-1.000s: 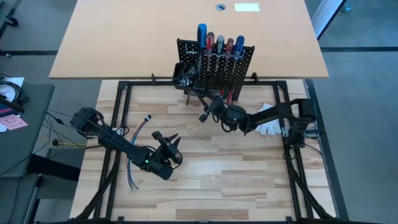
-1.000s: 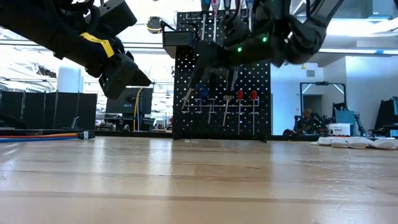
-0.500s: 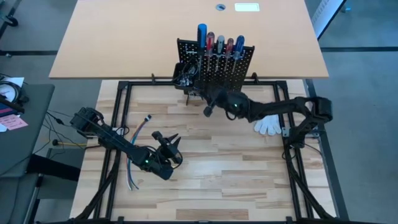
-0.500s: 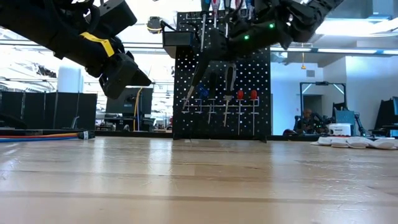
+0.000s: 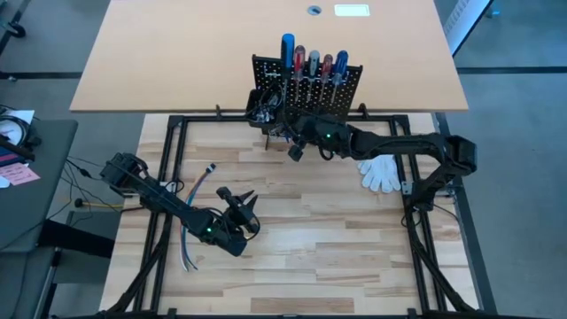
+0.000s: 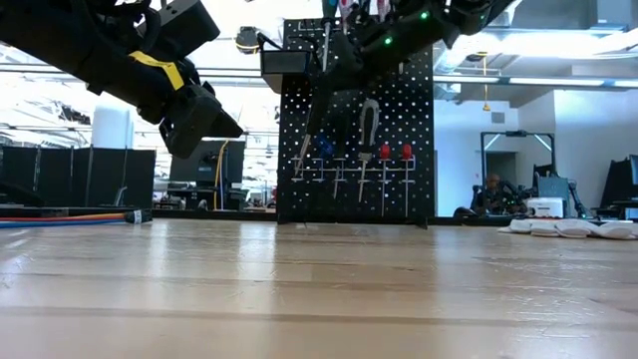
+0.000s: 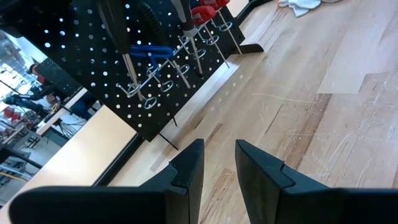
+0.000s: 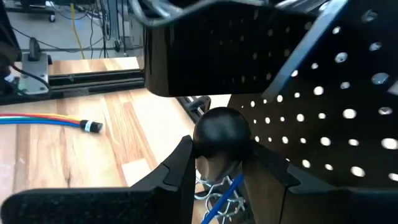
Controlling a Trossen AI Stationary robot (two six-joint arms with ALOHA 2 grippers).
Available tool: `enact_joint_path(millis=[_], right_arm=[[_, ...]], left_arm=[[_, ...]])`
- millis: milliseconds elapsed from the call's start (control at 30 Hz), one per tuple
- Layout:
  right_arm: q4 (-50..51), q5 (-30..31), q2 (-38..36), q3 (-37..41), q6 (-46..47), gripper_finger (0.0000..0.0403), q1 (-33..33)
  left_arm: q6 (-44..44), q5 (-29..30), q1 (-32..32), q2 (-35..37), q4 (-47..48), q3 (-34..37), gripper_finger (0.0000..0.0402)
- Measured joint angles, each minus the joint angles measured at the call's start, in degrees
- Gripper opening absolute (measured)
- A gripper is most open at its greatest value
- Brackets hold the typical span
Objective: Hang tools onto peg board
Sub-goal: Hang the black screwdriver on the black pegboard
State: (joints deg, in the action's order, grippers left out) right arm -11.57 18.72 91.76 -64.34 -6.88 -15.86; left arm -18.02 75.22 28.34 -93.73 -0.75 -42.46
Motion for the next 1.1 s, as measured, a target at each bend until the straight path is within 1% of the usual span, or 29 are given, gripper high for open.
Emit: enact_joint_path(millis=[167, 333, 500, 600, 667, 833, 967, 1100], right_arm=[[1.38, -0.18, -0.76, -0.02, -0.03, 0.0113, 0.01], [7.01, -4.43, -0.67, -3.47, 1.25, 0.0113, -1.33], [12.60, -5.70, -0.56, -6.35, 1.96, 0.0113, -2.69], [14.88, -8.43, -0.54, -8.27, 1.98, 0.0113, -3.51], [15.73, -9.83, -0.54, -9.18, 1.98, 0.0113, -3.89], [16.08, -10.24, -0.54, -9.53, 1.95, 0.0113, -3.93], [15.95, -13.42, -0.50, -9.53, 1.96, 0.0113, -4.84], [15.71, -14.14, 0.68, -9.50, 2.24, 0.0113, -5.46]], left_arm=[[0.00, -0.02, 0.00, -0.01, -0.02, 0.00, 0.0085], [-0.02, -0.01, 0.00, -0.01, -0.06, 0.00, 0.0085], [-0.03, 0.00, 0.00, -0.02, -0.09, 0.00, 0.0085], [-0.03, 0.00, 0.00, -0.01, -0.13, 0.00, 0.0085], [-0.02, -0.01, 0.00, 0.00, -0.15, 0.00, 0.0085], [-0.03, 0.00, -0.01, 0.00, -0.24, 0.00, 0.0085], [-0.07, 0.00, -0.01, -0.01, -0.25, 0.00, 0.0085], [-0.09, -0.01, -0.01, -0.01, -0.25, 0.00, 0.0085]])
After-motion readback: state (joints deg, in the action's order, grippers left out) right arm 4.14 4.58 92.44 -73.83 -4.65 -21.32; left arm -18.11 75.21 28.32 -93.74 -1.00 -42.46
